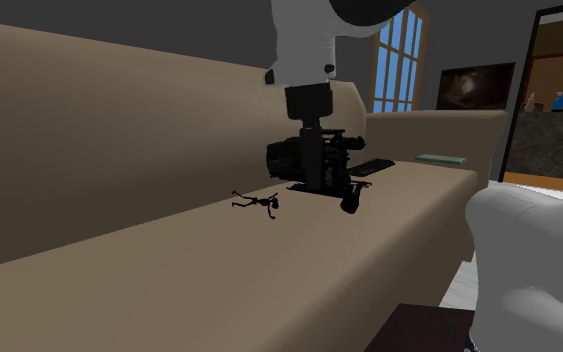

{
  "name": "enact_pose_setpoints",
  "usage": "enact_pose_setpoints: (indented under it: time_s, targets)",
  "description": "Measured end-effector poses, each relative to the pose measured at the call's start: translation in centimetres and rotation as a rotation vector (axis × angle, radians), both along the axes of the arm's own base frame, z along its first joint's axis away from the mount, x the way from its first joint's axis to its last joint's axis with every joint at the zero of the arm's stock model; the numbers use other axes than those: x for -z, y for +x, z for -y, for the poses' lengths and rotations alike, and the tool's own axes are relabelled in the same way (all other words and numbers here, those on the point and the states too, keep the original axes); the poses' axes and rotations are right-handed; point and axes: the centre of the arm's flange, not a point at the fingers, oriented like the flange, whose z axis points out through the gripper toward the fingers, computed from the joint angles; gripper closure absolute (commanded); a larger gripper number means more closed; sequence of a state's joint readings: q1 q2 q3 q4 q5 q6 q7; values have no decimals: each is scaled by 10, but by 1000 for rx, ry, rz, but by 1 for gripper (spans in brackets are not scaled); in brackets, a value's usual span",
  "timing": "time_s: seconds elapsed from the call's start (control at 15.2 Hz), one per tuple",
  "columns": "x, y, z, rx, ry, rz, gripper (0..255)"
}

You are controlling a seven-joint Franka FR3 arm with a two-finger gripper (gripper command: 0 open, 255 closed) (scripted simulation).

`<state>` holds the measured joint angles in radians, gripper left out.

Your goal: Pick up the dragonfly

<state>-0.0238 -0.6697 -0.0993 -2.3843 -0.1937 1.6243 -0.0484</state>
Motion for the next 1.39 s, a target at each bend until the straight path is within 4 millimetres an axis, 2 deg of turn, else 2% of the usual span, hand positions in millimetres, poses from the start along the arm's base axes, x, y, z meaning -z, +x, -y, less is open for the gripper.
enact_pose_setpoints:
  time_s: [0.53, 0.73, 0.99, 1.06, 1.39]
  targets:
    - [39, 46, 77, 2, -28, 22, 0]
    - [54, 70, 108, 4, -39, 30, 0]
    - [71, 95, 146, 6, -53, 40, 0]
    - [70, 103, 154, 6, -56, 42, 0]
    - [96, 133, 205, 9, -74, 55, 0]
